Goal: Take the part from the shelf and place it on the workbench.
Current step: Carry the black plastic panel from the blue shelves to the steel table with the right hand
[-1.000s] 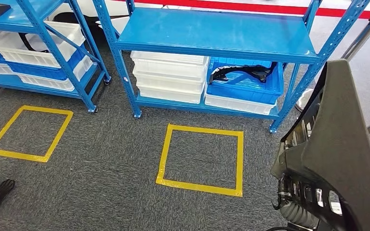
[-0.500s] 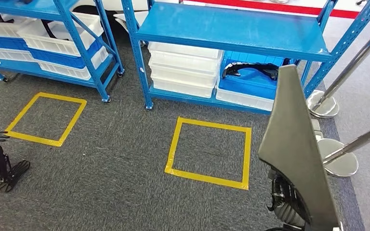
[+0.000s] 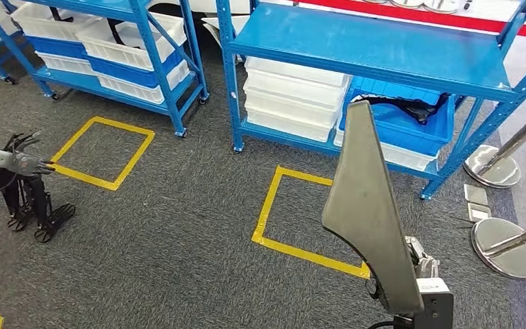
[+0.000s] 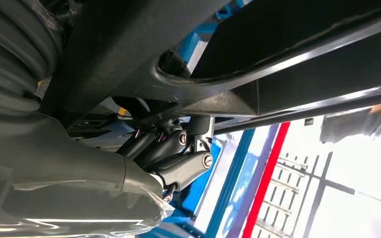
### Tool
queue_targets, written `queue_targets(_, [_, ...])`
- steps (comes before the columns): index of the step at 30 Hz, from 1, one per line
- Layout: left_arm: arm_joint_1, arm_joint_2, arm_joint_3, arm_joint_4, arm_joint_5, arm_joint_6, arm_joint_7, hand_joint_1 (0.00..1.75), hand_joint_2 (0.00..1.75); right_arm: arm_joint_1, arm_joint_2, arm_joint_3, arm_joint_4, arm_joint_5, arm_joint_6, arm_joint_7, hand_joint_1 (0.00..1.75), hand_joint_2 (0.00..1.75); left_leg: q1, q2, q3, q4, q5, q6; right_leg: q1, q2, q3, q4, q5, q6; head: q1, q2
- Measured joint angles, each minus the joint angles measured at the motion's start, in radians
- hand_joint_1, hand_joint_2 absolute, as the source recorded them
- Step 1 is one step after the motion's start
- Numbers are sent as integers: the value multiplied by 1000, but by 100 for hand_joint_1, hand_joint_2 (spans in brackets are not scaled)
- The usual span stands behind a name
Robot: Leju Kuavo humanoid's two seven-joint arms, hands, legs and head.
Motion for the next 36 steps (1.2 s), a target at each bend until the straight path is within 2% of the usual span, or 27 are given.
queue_targets(2, [5, -1, 0, 1, -1, 3, -2, 0, 0, -7, 0, 9, 6, 20, 0, 8, 175, 175, 1, 33, 83, -157, 67, 10, 1, -35, -3, 14, -6, 18, 0, 0])
queue_targets(4, [10, -3, 0, 2, -3, 6, -3, 0, 0, -17, 0, 20, 14, 46, 1, 19, 175, 175, 0, 50, 141, -282, 113, 30, 0, -64, -4, 26, -14, 42, 1, 0])
queue_targets(5, [9, -3, 0, 2, -3, 6, -2, 0, 0, -20, 1, 26, 17, 53, 2, 22, 175, 175, 1, 37, 138, -283, 117, 38, -1, -52, -8, 36, -24, 48, 2, 0])
queue_targets(7, [6, -3, 0, 2, -4, 5, -2, 0, 0, -27, 1, 35, 23, 66, 2, 22, 175, 175, 4, 14, 132, -284, 125, 51, -4, 2, -45, 118, -79, 58, 6, 0])
queue_targets(8, [3, -4, 0, 2, -5, 5, -2, 0, 0, -29, 1, 39, 27, 72, 2, 23, 175, 175, 3, 2, 127, -284, 128, 55, -4, 28, -77, 188, -116, 58, 8, 0])
queue_targets(9, [2, -4, 0, 2, -5, 4, -2, 0, 0, -30, 1, 44, 31, 78, 2, 23, 175, 175, 1, -11, 124, -284, 131, 58, -4, 43, -112, 261, -147, 57, 9, 0])
queue_targets(10, [1, -4, 0, 2, -6, 3, -2, 0, 0, -31, 1, 50, 37, 83, 2, 24, 175, 175, -2, -25, 121, -284, 133, 61, -4, 50, -138, 313, -161, 54, 10, 0])
queue_targets(11, [1, -4, 0, 2, -6, 2, -2, 0, 0, -32, 1, 56, 42, 88, 2, 25, 175, 175, -5, -41, 119, -284, 135, 62, -3, 54, -148, 331, -156, 49, 10, 0])
queue_targets(12, [0, -4, 0, 1, -7, 2, -1, 0, 0, -34, 1, 62, 47, 91, 2, 26, 175, 175, -7, -56, 118, -284, 137, 62, -1, 58, -140, 309, -132, 42, 11, 0])
queue_targets(13, [-1, -4, 0, 1, -8, 2, -1, 0, 0, -38, 1, 67, 51, 94, 2, 28, 175, 175, -10, -71, 119, -284, 139, 62, 2, 68, -116, 255, -95, 33, 11, 0])
queue_targets(15, [-4, -5, -1, -1, -11, 2, -1, 0, 0, -50, 2, 74, 56, 100, 3, 32, 175, 175, -11, -97, 115, -283, 144, 58, 8, 120, -55, 116, -29, 10, 10, 0])
queue_targets(17, [-7, -6, -1, -3, -13, 2, -1, 0, 0, -57, 2, 77, 58, 107, 4, 35, 175, 175, -9, -120, 106, -282, 149, 49, 12, 153, -24, 41, -9, 1, 10, 0])
queue_targets(19, [-7, -3, -1, -4, -16, 3, -1, 0, 0, -60, 3, 79, 60, 114, 6, 38, 175, 175, -7, -143, 100, -285, 155, 38, 12, 132, -19, 26, -8, 2, 12, 0])
queue_targets(20, [-6, -1, -2, -4, -18, 4, -2, 0, 0, -62, 3, 80, 61, 117, 7, 39, 175, 175, -9, -135, 97, -282, 153, 33, 9, 120, -15, 17, -4, 1, 12, 0])
queue_targets(22, [-6, 4, -2, -4, -20, 7, -3, 0, 0, -64, 6, 81, 62, 124, 8, 39, 175, 175, -10, -81, 68, -224, 113, 22, 2, 90, -5, -2, 4, -1, 7, 0])
queue_targets(23, [-6, 4, -3, -4, -21, 8, -4, 0, 0, -64, 7, 82, 63, 126, 8, 40, 175, 175, -8, -45, 40, -164, 78, 16, 2, 75, -3, -6, 6, -2, 3, 0])
queue_targets(24, [-6, 4, -3, -4, -21, 8, -4, 0, 0, -63, 8, 82, 65, 128, 8, 40, 175, 175, -4, -24, 7, -96, 45, 10, 2, 59, -2, -7, 5, -2, 1, 0])
queue_targets(25, [-6, 4, -3, -5, -21, 8, -4, 0, 0, -63, 9, 83, 67, 129, 8, 40, 175, 175, -1, -13, -19, -39, 22, 4, 1, 42, -2, -6, 4, -2, 0, 0])
queue_targets(26, [-6, 4, -4, -5, -21, 8, -4, 0, 0, -63, 9, 84, 68, 130, 8, 40, 175, 175, 3, -6, -29, -13, 17, 0, 1, 26, -2, -5, 3, -1, 0, 0])
queue_targets(27, [-5, 4, -4, -5, -21, 9, -5, 0, 0, -63, 9, 85, 70, 130, 8, 40, 175, 175, 6, -1, -20, -24, 30, -5, -1, 11, -3, -3, 1, 1, 0, 0])
queue_targets(29, [0, 4, -4, -4, -21, 13, -7, 0, 0, -63, 10, 86, 71, 130, 8, 40, 175, 175, 10, 27, 50, -137, 86, -12, -3, -16, -3, 7, -7, 10, 0, 0])
queue_targets(30, [3, 4, -4, -4, -22, 15, -8, 0, 0, -63, 10, 87, 71, 131, 8, 40, 175, 175, 9, 48, 86, -200, 107, -11, -3, -27, -4, 16, -13, 17, -2, 0])
queue_targets(31, [5, 2, -4, -4, -22, 16, -10, 0, 0, -64, 10, 87, 71, 131, 8, 40, 175, 175, 8, 61, 111, -244, 119, -5, -1, -36, -5, 23, -18, 24, -1, 0])
queue_targets(32, [6, 1, -4, -4, -22, 16, -11, 0, 0, -64, 10, 87, 71, 131, 8, 40, 175, 175, 5, 68, 120, -265, 122, 4, 1, -44, -5, 28, -22, 30, 0, 0])
queue_targets(34, [7, 0, -4, -3, -22, 15, -9, 0, 0, -65, 10, 89, 71, 132, 8, 40, 175, 175, 2, 46, 114, -269, 123, 25, 1, -65, -4, 29, -24, 41, 4, 0])
queue_targets(35, [7, 0, -4, -4, -22, 14, -8, 0, 0, -65, 10, 89, 71, 133, 8, 40, 175, 175, 3, 35, 112, -269, 125, 32, -1, -63, -6, 39, -30, 46, 5, 0])
queue_targets(36, [7, 0, -4, -4, -22, 13, -7, 0, 0, -66, 10, 90, 71, 133, 8, 40, 175, 175, 5, 23, 111, -270, 128, 38, -3, -47, -14, 64, -46, 51, 6, 0])
